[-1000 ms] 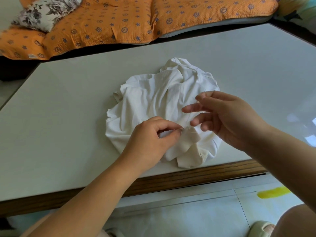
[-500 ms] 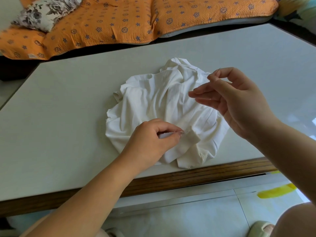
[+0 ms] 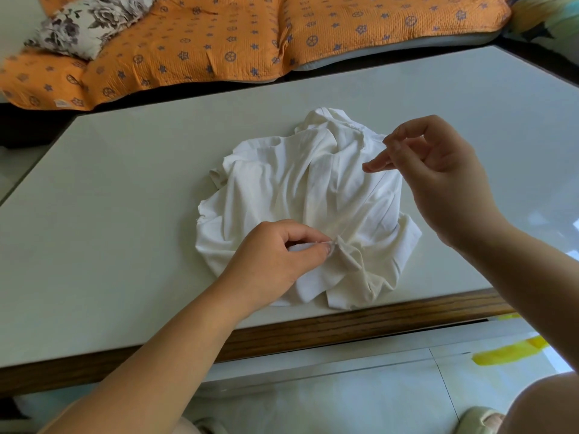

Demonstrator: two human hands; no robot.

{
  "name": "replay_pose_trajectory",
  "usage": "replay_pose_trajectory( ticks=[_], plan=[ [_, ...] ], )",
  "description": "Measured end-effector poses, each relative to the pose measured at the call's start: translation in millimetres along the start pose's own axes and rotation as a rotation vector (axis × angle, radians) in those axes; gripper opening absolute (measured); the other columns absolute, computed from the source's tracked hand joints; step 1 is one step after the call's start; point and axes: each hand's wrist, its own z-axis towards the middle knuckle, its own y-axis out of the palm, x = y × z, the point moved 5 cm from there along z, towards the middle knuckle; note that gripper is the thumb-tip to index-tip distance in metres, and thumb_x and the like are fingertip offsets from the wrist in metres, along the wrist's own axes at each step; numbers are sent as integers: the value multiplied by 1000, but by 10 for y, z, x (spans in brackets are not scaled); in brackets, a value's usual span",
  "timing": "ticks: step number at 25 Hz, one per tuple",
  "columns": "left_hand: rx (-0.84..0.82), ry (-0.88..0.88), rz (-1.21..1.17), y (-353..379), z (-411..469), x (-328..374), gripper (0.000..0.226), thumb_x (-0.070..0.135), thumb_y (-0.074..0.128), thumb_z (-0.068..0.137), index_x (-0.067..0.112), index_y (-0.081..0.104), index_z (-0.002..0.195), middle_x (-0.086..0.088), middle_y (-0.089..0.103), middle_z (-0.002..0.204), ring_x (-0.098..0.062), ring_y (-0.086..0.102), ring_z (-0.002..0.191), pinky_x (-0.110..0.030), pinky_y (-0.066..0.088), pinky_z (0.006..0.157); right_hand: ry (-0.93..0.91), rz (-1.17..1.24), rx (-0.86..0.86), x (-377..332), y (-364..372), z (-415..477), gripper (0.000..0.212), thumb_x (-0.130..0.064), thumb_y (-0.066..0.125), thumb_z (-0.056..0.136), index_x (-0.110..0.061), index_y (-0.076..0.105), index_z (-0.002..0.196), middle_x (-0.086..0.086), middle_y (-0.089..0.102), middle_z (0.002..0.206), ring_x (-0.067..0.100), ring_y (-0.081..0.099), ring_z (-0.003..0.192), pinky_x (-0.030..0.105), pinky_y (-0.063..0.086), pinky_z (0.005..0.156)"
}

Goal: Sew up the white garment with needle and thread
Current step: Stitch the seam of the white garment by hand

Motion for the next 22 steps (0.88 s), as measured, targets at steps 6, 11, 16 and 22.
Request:
replay_pose_trajectory(
  ticks=[6, 11, 16, 22],
  plan=[
    [-11, -39, -18, -25, -4, -6, 5, 31, 73, 84, 32, 77, 87, 21, 73, 90, 8, 65, 92, -5, 46, 78, 28, -169, -82, 7, 89, -53, 13, -17, 55, 99, -26, 57, 90, -7, 74, 76, 21, 72, 74, 39, 54, 70],
    [25, -61, -47, -60, 12, -31, 7, 32, 74, 83, 29, 78, 88, 18, 74, 90, 6, 66, 91, -9, 44, 79, 175, -217, -423, -23, 348, -329, 11, -14, 56, 96, -22, 60, 89, 0, 72, 74, 14, 70, 58, 26, 52, 49],
    [72, -84, -168, -81, 23, -57, 6, 24, 73, 84, 25, 79, 84, 7, 76, 87, -4, 69, 91, -20, 49, 86, 301, -178, -482, 11, 412, -489, 8, -18, 59, 96, -19, 61, 88, 0, 73, 71, 15, 72, 62, 30, 59, 66],
    [155, -153, -331, -117, 29, -81, 8, 20, 69, 87, 24, 75, 83, 14, 75, 80, 8, 67, 79, -5, 44, 66, 269, -197, -570, -24, 395, -540, 10, -15, 55, 97, -20, 57, 88, -2, 76, 72, 14, 74, 70, 35, 59, 79]
  ],
)
